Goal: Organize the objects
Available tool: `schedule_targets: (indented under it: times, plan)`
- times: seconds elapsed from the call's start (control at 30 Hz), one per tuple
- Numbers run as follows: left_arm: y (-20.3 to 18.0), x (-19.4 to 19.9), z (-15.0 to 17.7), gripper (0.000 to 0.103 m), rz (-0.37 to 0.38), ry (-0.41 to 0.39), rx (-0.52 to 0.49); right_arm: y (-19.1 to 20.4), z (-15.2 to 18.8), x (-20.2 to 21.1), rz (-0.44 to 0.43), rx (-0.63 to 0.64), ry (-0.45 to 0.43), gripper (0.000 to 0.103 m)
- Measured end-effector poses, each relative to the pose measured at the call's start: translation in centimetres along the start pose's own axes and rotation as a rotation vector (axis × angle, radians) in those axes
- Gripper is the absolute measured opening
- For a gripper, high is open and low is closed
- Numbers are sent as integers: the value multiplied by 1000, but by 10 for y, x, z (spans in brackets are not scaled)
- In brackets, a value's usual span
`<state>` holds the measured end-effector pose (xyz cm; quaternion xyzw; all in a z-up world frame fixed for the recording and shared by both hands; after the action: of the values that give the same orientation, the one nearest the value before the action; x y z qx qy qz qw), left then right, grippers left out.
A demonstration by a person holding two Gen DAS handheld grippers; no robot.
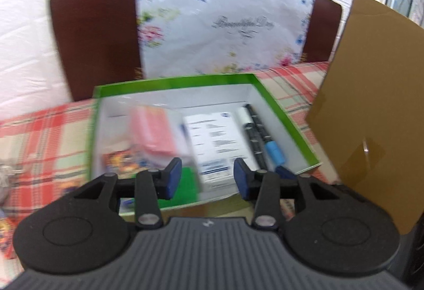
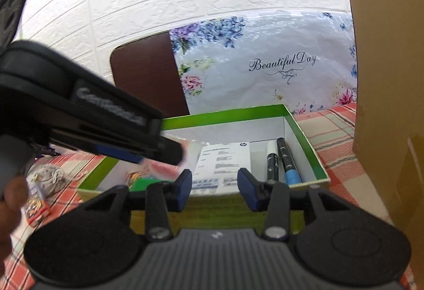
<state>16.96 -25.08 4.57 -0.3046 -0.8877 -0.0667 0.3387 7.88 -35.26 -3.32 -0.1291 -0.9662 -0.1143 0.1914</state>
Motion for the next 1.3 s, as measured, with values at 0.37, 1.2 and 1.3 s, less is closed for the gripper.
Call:
schedule_targets:
  times: [0.37,1.2,1.3]
  plan:
    - [58,42,39,49,-208,-7,58,24,6,37,-54,3,24,43]
    - [170,88,114,50,-379,13,229,141,29,51,-175,224,83,46]
    - [183,89,123,50,-396,21,246,150,37,48,-192,231,112,47]
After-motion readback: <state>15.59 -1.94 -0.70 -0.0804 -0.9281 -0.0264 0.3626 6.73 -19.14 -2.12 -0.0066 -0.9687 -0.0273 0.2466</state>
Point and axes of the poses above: each gripper's, at about its wrist camera, not at the fingertips, and x roughly against the way its jaws point, y to its left, z to its underside, the point moved 3 cm from there along -x, roughly the way its jaws point, and after that the axes turned 3 degrees about z, right-handed, at the moved point
